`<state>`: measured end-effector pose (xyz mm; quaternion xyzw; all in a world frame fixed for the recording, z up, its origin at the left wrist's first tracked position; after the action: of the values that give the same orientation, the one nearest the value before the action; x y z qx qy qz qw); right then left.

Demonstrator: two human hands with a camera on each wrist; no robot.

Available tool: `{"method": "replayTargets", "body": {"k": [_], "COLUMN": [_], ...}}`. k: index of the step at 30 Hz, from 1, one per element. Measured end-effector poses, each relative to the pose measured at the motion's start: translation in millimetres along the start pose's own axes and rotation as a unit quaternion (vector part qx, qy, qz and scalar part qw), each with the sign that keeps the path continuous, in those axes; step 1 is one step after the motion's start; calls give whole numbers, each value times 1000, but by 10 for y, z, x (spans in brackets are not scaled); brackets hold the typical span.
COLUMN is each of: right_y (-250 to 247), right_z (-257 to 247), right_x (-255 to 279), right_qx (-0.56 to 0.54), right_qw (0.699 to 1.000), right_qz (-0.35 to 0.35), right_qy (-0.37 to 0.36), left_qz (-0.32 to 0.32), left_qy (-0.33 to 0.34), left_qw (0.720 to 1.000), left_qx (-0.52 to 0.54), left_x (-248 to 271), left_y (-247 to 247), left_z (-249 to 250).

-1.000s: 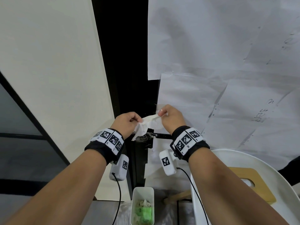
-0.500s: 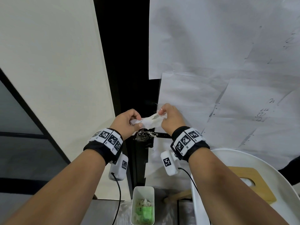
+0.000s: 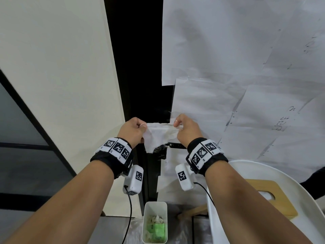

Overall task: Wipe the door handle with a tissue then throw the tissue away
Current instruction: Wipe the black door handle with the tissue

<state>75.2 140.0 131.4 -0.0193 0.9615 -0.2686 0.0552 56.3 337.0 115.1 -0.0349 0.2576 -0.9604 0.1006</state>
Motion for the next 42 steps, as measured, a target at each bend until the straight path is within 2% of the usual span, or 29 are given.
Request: {"method": "replayTargets", "body": {"k": [15,20,25,27,31,34,37,39,42], "right_y": [-100,-54,5,13,69,131,187,183,135], "right_z": [-25,-2,43,40,56,4,-31,-22,-43], "right_x": [65,47,11,17,15,24,24,-7,-29], "right_qx": [-68,-24,63,71,-30,-55,-23,19,96], "right_qw": [997,999,997,996,995,989,991,995,992], "right_qz": [22,24,30,10,-60,-118,-128,-100,-83], "right_qy": [32,-7,32,54,78,67,40,17,-6], "left_qz": [-14,-54,-69,-61,-58,-54,-66,-57,-24], "left_qy": [-48,-64,-44,-37,-24,-15,-8,-13,-16], "left_qw": [998,987,983,983,983,982,978,982,998], "left_qx": [45,137,164,167,173,178,198,181,62], "left_x": [35,93,114,97,75,80,94,72,-12], "left_y": [13,73,75,54,53,77,104,93,56], "left_z": [31,102,200,227,273,320,358,333,218]}}
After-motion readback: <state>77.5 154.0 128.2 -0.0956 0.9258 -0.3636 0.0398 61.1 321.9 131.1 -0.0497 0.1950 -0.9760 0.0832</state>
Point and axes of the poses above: each hand's wrist, its own x-axis away from the middle knuckle, its own y-axis out of the palm, z = x × y, the point moved 4 cm from there along -x, towards the middle knuckle, and after that the axes turned 11 degrees about -x, right-handed, at the moved point
